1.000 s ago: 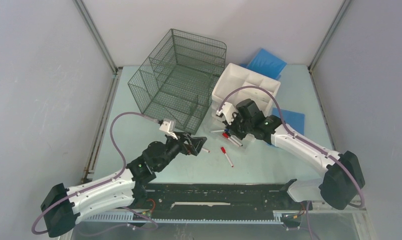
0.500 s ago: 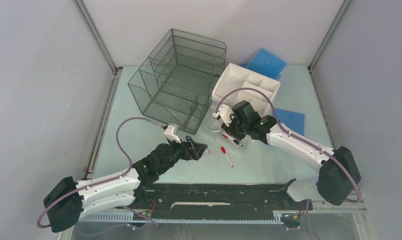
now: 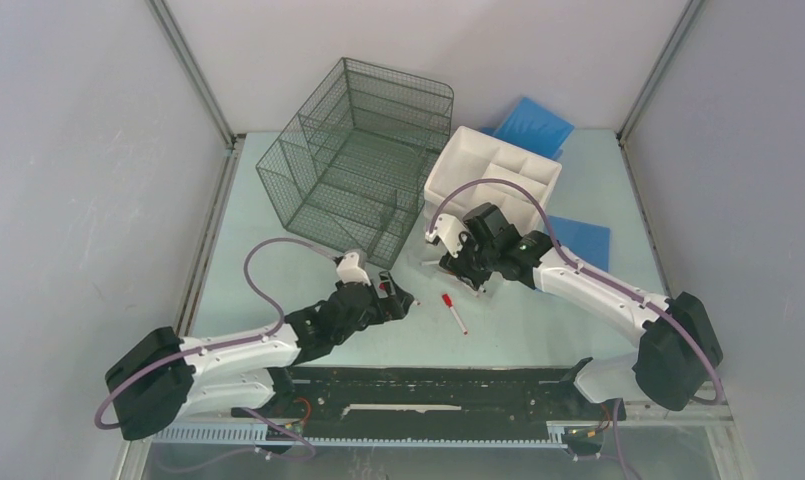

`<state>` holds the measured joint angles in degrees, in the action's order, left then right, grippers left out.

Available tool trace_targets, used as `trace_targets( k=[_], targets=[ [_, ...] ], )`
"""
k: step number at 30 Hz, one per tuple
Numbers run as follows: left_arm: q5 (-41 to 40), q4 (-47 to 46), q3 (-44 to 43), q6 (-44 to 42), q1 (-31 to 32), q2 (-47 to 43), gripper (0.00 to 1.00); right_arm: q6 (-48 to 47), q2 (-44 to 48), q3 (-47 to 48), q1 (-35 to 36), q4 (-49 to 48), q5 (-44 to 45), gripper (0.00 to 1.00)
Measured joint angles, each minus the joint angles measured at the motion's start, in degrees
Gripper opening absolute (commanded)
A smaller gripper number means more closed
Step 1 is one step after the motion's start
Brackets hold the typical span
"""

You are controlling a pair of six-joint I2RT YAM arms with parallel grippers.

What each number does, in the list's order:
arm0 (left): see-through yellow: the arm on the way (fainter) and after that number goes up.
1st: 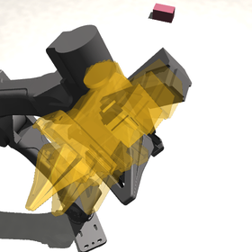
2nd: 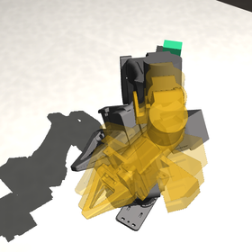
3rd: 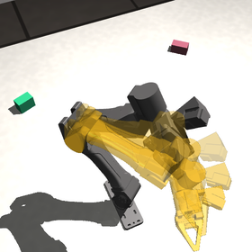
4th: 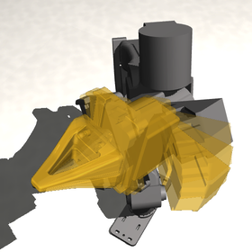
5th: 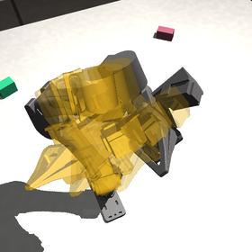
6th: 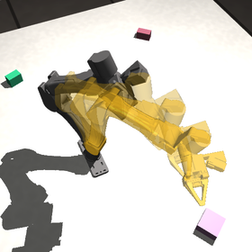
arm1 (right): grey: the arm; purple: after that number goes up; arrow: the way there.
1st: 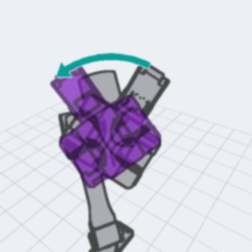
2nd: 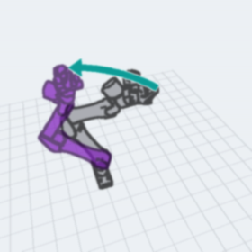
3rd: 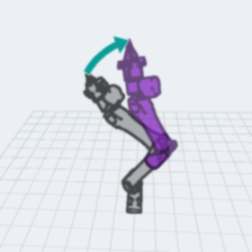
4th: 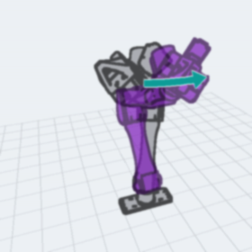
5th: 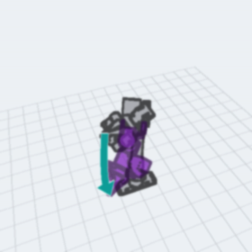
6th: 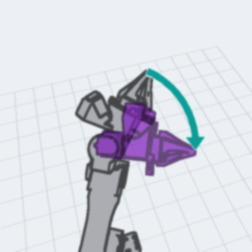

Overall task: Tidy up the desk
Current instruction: Place the stationery in the drawer, then pick up the stationery from the center of the board.

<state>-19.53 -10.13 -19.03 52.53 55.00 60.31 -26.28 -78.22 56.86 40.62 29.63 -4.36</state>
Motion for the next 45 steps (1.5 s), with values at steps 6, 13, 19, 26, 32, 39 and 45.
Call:
trace_targets(
  k=[6, 13, 19, 26, 32, 39, 45],
  targets=[
    [-3.72, 6.14, -5.22, 3.65, 1.07, 4.20, 0.96, -0.66, 0.17, 0.33, 0.02, 1.18, -1.62, 0.58],
    [-7.67, 15.82, -11.13, 7.91, 1.31, 9.64, 0.95, -0.92, 0.70, 0.48, 0.02, 1.55, -2.19, 0.58],
    [-8.83, 20.96, -14.86, 9.55, 1.49, 14.32, 0.95, -1.11, 0.79, 0.63, 0.02, 1.55, -2.23, 0.59],
    [-8.90, 23.61, -17.88, 9.55, 1.51, 17.49, 0.95, -1.46, 0.81, 0.63, 0.02, 1.55, -2.36, 0.59],
    [-8.92, 24.48, -18.05, 9.53, 1.51, 17.70, 0.95, -1.55, 0.85, 0.63, 0.02, 1.55, -2.40, 0.58],
    [-8.96, 24.52, -18.08, 9.53, 1.51, 17.70, 0.95, -1.57, 0.87, 0.63, 0.02, 1.57, -2.40, 0.59],
    [-9.05, 24.63, -18.08, 9.57, 1.51, 17.70, 0.95, -1.73, 0.94, 0.63, 0.02, 1.57, -2.45, 0.59]
  ],
)
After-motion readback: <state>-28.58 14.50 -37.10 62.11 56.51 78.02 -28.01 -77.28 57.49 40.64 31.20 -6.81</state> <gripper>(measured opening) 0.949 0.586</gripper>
